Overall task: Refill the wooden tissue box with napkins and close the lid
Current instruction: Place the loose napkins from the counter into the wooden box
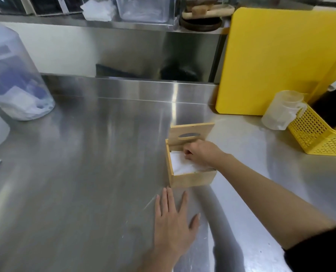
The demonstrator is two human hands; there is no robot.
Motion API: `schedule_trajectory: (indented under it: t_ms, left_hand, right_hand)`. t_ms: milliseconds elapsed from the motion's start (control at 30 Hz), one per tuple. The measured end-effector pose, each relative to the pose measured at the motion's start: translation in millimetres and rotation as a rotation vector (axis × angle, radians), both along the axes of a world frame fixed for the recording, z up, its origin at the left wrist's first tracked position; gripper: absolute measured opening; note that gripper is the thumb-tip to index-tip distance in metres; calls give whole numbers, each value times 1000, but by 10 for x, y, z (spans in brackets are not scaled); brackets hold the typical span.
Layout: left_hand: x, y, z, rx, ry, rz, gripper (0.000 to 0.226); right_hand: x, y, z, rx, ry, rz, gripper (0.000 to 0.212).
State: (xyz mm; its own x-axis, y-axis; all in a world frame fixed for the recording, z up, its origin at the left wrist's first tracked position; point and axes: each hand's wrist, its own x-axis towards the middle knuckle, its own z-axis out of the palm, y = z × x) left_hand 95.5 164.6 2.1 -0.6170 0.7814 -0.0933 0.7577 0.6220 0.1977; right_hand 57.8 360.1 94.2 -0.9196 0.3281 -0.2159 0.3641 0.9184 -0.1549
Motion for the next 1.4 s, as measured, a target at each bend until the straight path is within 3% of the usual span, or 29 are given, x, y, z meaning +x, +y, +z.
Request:
schedule_trajectory:
  t_ms: [267,467,567,633,867,1167,1300,1400]
  left_hand:
    - [-8,3,-48,8,-1,16,63]
    - [0,5,-69,25,12,34,62]
    - [-2,-4,-65,25,22,37,62]
    - [1,0,-51,11,14,48,61]
    - [6,-20,-78,-18,16,90,67]
    - [24,-1,-17,-118,-48,49,63]
    - [-75,-77,143,-29,32,5,73]
    - [-304,-128,437,2,-159,16,67]
  right_hand:
    - [5,28,-88,207,-79,83,23]
    - [169,-55,36,388,293,330,25]
    - [156,-86,183,164,53,248,25]
    - [95,-56,162,121,-144,210,30]
    - [-98,-150,67,144,-298,280,28]
    - [-17,-53,78,30,-257,222,37]
    - [85,-98,303,-48,-166,217,46]
    - [132,-191,527,-117,-110,221,47]
